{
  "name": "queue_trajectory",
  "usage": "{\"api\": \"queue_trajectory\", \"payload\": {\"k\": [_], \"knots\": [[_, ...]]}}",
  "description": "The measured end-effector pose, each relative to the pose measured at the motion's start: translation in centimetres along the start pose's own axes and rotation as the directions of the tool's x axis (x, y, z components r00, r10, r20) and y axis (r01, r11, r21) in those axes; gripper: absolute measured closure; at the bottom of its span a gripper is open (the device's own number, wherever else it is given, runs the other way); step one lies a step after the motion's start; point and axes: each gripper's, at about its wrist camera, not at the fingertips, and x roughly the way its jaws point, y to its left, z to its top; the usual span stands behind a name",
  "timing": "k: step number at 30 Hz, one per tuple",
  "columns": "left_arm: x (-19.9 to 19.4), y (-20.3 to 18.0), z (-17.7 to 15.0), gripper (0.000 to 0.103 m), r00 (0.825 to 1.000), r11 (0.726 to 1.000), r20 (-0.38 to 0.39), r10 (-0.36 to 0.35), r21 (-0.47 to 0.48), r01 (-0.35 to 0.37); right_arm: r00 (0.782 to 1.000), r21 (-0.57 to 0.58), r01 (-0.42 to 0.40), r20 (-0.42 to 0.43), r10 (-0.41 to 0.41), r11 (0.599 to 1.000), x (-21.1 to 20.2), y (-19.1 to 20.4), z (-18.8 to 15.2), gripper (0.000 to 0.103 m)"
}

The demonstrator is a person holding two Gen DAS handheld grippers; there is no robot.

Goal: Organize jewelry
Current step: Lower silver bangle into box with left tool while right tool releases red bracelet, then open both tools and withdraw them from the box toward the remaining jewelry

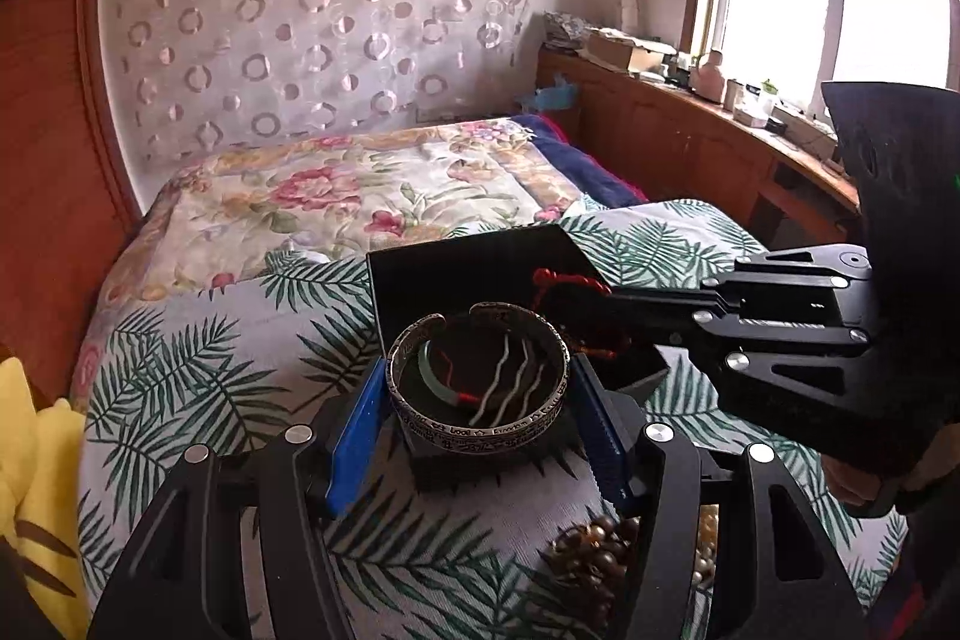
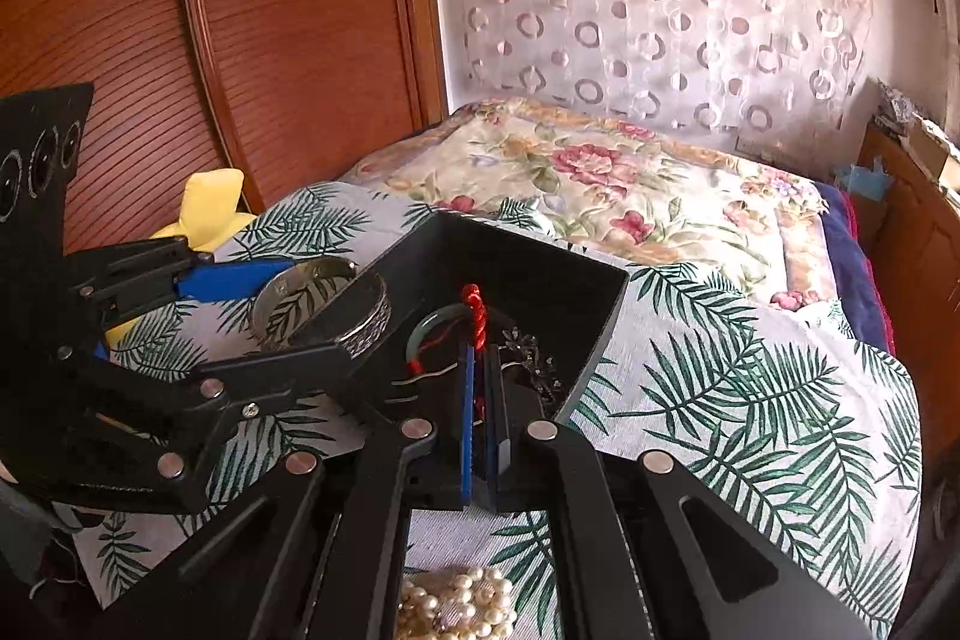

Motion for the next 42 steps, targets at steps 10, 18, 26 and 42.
{"api": "queue_trajectory", "payload": {"k": [10, 18, 26, 42], "knots": [[2.2, 0.0, 1.2, 0.046, 1.0, 1.0, -0.025, 0.012, 0.002, -0.012, 1.0, 0.024, 0.002, 0.03, -0.003, 1.0, -1.2, -0.9, -0.2, 0.071], [3.6, -0.2, 0.7, 0.045, 0.998, 1.0, -0.064, 0.015, 0.009, -0.014, 0.998, 0.032, 0.022, 0.05, -0.023, 0.999, -3.0, -1.2, -1.4, 0.071], [3.1, -0.4, 0.5, 0.041, 0.999, 1.0, -0.044, 0.01, 0.012, -0.01, 0.998, 0.037, 0.034, 0.052, -0.036, 0.999, -3.9, -1.2, -3.2, 0.071], [-3.8, -0.8, -3.3, 0.019, 0.999, 1.0, 0.051, -0.014, -0.016, 0.014, 0.999, 0.05, 0.034, -0.016, -0.033, 0.998, -6.6, -1.0, -9.4, 0.072]]}}
